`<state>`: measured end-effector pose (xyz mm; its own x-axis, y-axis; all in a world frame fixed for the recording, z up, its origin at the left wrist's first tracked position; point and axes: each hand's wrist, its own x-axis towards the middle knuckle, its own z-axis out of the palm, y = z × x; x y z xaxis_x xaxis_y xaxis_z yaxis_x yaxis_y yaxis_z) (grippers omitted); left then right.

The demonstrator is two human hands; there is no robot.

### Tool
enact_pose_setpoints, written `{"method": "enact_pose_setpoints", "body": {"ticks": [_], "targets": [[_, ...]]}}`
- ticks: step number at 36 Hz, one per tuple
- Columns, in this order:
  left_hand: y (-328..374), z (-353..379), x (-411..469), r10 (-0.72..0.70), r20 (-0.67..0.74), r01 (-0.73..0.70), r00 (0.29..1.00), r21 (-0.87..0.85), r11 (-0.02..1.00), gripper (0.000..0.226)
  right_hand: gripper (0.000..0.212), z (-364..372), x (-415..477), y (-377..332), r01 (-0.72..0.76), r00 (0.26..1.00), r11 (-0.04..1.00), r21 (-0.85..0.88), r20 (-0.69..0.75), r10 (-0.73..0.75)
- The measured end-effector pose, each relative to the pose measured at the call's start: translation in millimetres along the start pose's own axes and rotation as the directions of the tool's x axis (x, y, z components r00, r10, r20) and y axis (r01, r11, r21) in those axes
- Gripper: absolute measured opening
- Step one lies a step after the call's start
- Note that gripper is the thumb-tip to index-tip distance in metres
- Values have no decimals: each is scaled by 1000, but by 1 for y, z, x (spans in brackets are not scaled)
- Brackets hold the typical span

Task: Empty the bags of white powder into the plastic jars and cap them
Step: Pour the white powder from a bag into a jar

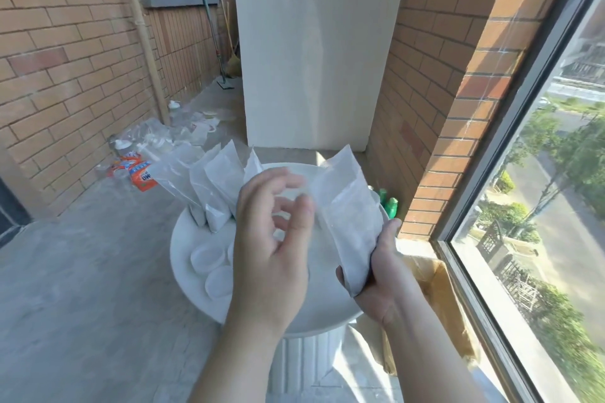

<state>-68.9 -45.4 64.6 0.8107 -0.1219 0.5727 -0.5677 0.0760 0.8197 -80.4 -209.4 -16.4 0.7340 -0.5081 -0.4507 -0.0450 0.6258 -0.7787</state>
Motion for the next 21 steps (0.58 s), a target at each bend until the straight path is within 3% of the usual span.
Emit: {"method": "enact_pose_setpoints", "body": {"ticks": [2,4,6,9,14,21], "targets": [[-8,1,-4,-235,-103,207,966,-229,951,24,61,-1,-4,-4,67,998,997,44,-13,-67],[-20,3,-6,-381,-128,320,916,-343,883,22,64,-2,-8,-6,117,993,992,43,-17,-116],[-32,9,-12,-469,-69,411,880,-384,827,20,66,-3,-11,-8,149,987,989,7,-54,-148],[-41,22,-22,-609,57,570,792,-427,702,38,69,-4,-20,-12,259,953,961,-100,-134,-271],[-38,44,-39,-646,254,688,720,-388,614,41,51,-13,-26,-17,445,860,867,-227,-164,-484],[-39,59,-50,-701,361,765,615,-488,420,44,68,-17,-19,-10,541,716,725,-427,-218,-663]]}}
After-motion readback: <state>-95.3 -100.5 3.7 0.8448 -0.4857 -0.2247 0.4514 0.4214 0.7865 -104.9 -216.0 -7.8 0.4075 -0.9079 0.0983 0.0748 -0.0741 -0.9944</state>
